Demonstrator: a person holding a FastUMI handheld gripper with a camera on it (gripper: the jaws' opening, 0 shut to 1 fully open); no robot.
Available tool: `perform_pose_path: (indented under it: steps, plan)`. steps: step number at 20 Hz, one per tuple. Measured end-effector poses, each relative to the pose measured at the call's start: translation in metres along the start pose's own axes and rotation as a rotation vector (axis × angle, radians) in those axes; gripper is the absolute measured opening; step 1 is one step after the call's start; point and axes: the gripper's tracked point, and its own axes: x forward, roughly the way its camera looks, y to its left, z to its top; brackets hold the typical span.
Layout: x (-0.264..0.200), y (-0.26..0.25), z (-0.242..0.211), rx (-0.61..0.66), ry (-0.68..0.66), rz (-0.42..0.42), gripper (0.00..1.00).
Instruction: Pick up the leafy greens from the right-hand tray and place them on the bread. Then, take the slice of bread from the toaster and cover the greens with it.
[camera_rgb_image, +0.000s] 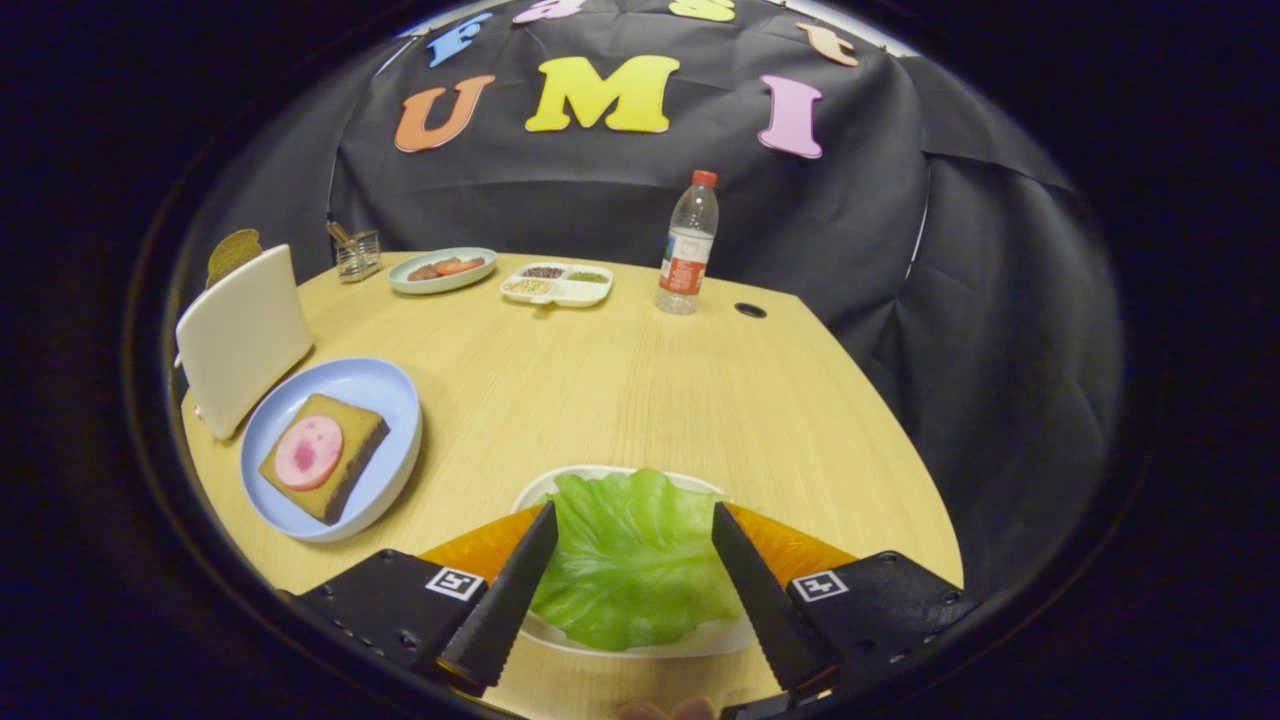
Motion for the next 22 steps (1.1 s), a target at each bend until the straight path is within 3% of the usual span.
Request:
perform_pose_path:
  steps: [6, 8, 15, 22]
  plan:
    - [0.01, -0.001, -0.012, 0.053, 0.036, 0.032, 0.97]
    - [0.013, 0.01, -0.015, 0.079, 0.045, 0.092, 0.95]
    - [0.011, 0.017, -0.012, 0.065, 0.038, 0.111, 0.01]
    - [-0.013, 0.013, 0.015, 0.123, -0.055, 0.127, 0.0]
